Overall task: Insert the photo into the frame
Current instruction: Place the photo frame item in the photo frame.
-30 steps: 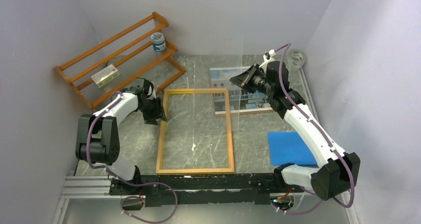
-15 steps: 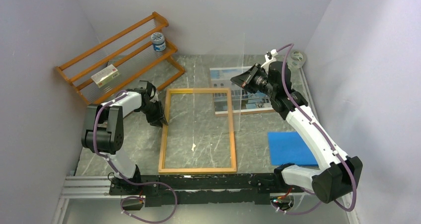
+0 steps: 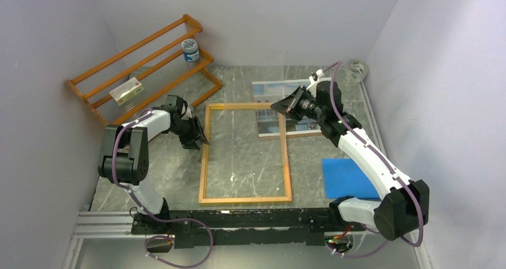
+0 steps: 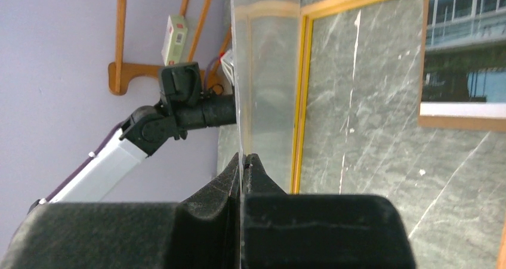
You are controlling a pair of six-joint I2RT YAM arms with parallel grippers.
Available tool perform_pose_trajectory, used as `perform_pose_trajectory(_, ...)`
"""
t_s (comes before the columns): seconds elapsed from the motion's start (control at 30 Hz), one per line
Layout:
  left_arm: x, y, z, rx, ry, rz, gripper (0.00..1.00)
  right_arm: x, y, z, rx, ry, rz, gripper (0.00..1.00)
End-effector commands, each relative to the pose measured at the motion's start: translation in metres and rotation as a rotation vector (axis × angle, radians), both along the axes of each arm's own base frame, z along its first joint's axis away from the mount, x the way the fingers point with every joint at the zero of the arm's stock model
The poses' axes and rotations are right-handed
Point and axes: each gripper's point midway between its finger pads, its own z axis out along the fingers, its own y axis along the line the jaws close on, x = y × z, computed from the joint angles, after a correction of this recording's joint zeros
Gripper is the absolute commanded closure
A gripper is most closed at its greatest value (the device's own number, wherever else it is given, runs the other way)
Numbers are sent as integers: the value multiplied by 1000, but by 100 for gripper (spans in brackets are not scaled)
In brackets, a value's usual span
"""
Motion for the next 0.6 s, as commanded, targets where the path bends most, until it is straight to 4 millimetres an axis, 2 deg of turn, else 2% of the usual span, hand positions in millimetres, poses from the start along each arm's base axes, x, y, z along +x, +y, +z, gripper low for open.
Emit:
perform_pose_trajectory(0.0, 7, 18, 18, 101, -75, 51, 46, -8, 22, 16, 119, -30, 67, 100)
perform_pose_trajectory(0.17, 7, 55, 35, 299, -136, 156, 50, -16, 44, 12, 158, -10, 108, 100)
perform_pose_trajectory(0.27, 7, 70, 47, 351, -175, 219, 48, -20, 57, 9, 169, -2, 117, 100)
perform_pose_trajectory(0.4, 7, 75, 59, 338, -213, 264, 47, -27, 75, 6, 181, 1, 144, 100)
perform_pose_trajectory(0.47, 6, 75, 62, 325, -221, 278, 46, -26, 79, -2, 163, 14, 136, 100)
perform_pose_trajectory(0.57, 1, 72, 60, 296, -219, 285, 41, -24, 76, -29, 133, 38, 94, 100)
